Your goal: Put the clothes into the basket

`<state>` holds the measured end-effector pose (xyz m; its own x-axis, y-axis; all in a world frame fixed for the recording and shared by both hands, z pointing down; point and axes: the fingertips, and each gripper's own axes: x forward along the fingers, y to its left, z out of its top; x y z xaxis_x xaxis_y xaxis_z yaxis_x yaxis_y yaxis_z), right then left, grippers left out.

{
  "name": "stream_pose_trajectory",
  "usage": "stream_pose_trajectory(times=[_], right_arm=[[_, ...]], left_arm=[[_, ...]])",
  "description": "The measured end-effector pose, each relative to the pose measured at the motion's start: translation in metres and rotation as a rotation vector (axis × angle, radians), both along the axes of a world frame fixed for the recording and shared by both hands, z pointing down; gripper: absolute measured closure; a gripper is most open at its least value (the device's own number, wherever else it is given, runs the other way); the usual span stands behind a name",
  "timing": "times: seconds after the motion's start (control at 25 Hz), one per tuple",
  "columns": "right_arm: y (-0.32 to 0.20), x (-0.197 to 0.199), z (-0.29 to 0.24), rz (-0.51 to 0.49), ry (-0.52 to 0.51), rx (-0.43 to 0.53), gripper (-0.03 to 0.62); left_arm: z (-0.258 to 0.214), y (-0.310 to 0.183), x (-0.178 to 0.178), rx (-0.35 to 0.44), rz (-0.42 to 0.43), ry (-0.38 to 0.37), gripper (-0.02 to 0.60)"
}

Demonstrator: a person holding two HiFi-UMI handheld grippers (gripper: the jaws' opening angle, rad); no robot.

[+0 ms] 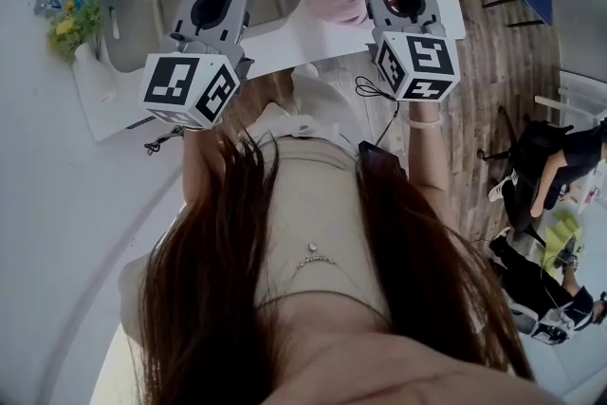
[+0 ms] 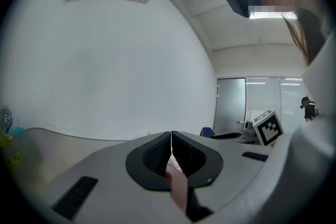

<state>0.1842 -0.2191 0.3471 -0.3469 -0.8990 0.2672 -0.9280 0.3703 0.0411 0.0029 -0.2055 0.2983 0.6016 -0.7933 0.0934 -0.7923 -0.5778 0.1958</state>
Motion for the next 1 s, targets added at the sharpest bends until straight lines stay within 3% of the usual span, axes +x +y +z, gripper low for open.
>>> stream_pose_trajectory(times=[1.0], right_arm=[[-0.055, 0.043, 0.131, -0.036, 0.064, -0.378, 0.243]], left_arm=[[0.009, -0.028, 0.011, -0.070, -0.053, -0.032, 0.575]])
